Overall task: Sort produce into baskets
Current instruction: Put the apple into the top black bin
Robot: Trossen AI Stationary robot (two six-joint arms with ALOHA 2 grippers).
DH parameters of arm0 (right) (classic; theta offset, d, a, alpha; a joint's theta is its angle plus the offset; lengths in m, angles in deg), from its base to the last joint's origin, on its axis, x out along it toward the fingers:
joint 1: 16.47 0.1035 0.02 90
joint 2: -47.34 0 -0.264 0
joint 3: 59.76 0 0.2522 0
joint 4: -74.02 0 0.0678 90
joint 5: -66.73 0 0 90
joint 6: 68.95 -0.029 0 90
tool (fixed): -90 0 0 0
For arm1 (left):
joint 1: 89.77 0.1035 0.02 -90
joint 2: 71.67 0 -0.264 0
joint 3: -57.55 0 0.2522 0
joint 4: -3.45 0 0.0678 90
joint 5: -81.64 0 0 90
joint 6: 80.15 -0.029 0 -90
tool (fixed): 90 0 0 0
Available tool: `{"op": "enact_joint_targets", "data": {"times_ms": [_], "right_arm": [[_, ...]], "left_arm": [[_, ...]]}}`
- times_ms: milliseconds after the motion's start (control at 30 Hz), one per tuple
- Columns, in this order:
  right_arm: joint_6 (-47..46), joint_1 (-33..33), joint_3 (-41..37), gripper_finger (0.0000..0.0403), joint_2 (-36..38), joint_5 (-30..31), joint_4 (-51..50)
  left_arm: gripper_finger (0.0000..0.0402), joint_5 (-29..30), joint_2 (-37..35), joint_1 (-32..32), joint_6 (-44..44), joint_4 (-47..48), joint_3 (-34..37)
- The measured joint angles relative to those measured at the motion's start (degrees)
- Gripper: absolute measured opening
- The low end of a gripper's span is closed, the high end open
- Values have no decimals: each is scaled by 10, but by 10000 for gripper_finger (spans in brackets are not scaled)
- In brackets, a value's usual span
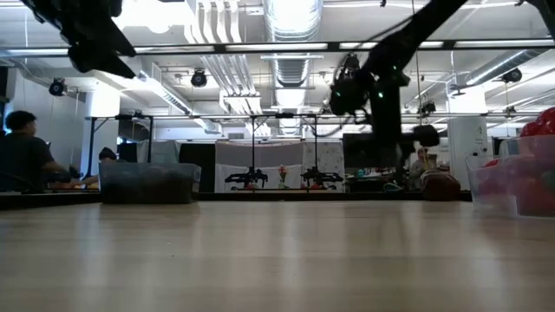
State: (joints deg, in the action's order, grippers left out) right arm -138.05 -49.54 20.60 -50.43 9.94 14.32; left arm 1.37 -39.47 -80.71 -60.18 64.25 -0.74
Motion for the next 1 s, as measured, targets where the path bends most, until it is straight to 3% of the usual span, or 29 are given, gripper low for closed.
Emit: {"op": "enact_joint_targets", "data": {"times_ms": [267,467,567,667,833,1000], "right_arm": [[-27,174,17,79,0,0,31],[-12,212,46,66,2,-2,-50],[27,194,71,93,2,0,-112],[-25,157,89,141,3,-2,-152],[-116,62,77,229,16,13,-102],[-78,-59,75,298,18,-65,-54]], "left_arm": [[286,1,-31,0,5,10,14],[286,-16,-40,0,39,8,41],[286,-35,-41,0,69,-1,54],[286,-38,-41,-1,90,-29,69],[286,-39,-37,-1,103,-126,105],[286,-39,-32,-1,106,-148,123]]}}
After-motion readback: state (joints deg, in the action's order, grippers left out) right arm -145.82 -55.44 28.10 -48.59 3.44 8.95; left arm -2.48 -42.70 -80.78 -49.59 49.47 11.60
